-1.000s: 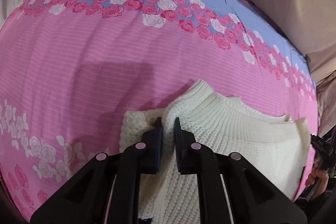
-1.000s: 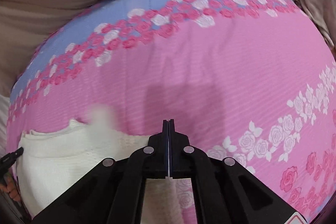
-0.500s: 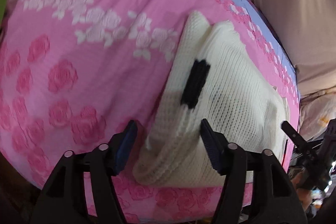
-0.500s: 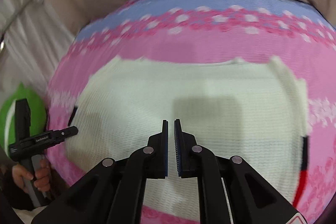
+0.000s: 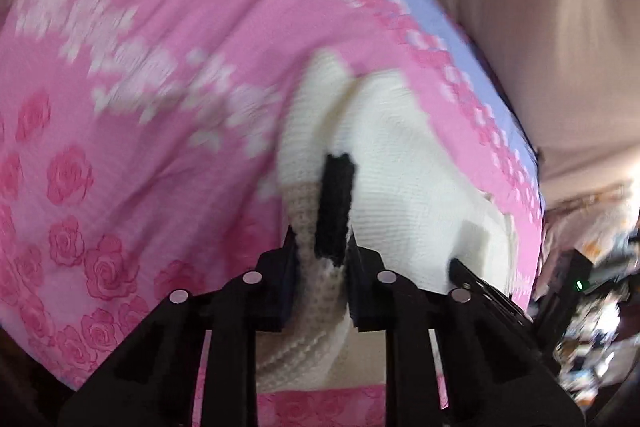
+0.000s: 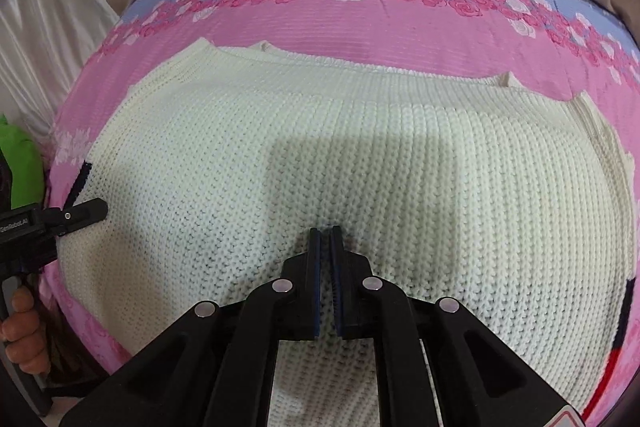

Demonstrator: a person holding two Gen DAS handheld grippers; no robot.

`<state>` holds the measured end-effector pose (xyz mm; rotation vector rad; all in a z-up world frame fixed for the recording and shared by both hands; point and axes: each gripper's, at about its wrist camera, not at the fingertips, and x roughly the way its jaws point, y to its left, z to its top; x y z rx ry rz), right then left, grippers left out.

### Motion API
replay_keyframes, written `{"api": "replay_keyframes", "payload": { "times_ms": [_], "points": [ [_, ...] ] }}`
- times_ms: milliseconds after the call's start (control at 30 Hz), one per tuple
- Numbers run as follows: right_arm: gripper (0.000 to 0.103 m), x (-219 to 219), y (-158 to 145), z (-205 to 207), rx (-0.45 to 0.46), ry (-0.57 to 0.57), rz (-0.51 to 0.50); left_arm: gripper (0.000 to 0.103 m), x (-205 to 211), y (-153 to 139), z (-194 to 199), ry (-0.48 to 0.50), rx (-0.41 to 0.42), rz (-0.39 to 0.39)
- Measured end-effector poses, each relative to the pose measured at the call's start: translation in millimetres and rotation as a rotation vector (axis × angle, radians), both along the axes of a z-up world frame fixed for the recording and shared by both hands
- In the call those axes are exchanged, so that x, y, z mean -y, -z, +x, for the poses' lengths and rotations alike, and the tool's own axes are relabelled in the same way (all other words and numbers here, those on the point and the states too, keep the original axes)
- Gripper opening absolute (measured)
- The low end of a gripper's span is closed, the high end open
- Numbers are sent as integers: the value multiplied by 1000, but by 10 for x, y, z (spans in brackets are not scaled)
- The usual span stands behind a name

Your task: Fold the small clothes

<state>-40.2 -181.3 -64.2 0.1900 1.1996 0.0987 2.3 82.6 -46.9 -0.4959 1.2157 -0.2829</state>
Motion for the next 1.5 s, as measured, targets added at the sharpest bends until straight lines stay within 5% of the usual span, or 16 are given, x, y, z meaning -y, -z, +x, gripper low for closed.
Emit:
{"api": "replay_keyframes", "payload": {
  "times_ms": [133,233,367,467,567,633,767,900,1033,1167,1200,1233,1267,1367,1433,1500],
  "points": [
    [9,373,-65,-126,4,105,219,18,762,-688,-103,219,173,23],
    [17,792,-264,-360,64,215,291,18,1469,-945,-188,396,231,0],
    [26,1408,-454,-702,114,335,274,18,2372,-859,-374,598,252,50],
    [31,1840,-473,-962,116,434,268,23,2866,-517,-588,726,225,189],
    [40,2069,-461,-1145,108,506,272,34,2829,-515,-783,733,255,200],
    [56,2116,-494,-1227,115,532,281,59,2608,-611,-905,739,309,180],
    [73,2080,-601,-1258,147,530,360,65,2127,-710,-937,722,370,260],
    [82,1898,-558,-965,111,477,417,67,1719,-511,-868,676,278,293],
    [82,1667,-325,-683,8,430,434,67,1582,-410,-946,667,235,288],
    [81,1388,-166,-480,-69,373,466,70,1785,-314,-1167,816,200,280],
    [66,1326,-165,-443,-76,357,455,70,1895,-235,-1249,880,194,307],
    [32,1257,-208,-409,-66,329,446,70,1967,-185,-1330,909,213,350],
    [22,1218,-277,-384,-60,306,429,70,2014,-145,-1368,920,230,390],
    [19,1307,-698,-428,59,293,460,56,2188,-9,-1437,941,274,500],
    [19,1456,-991,-549,138,309,422,36,2221,66,-1377,916,246,497],
    [19,1665,-1088,-694,177,344,372,33,2200,95,-1325,893,207,467]
  ]
}}
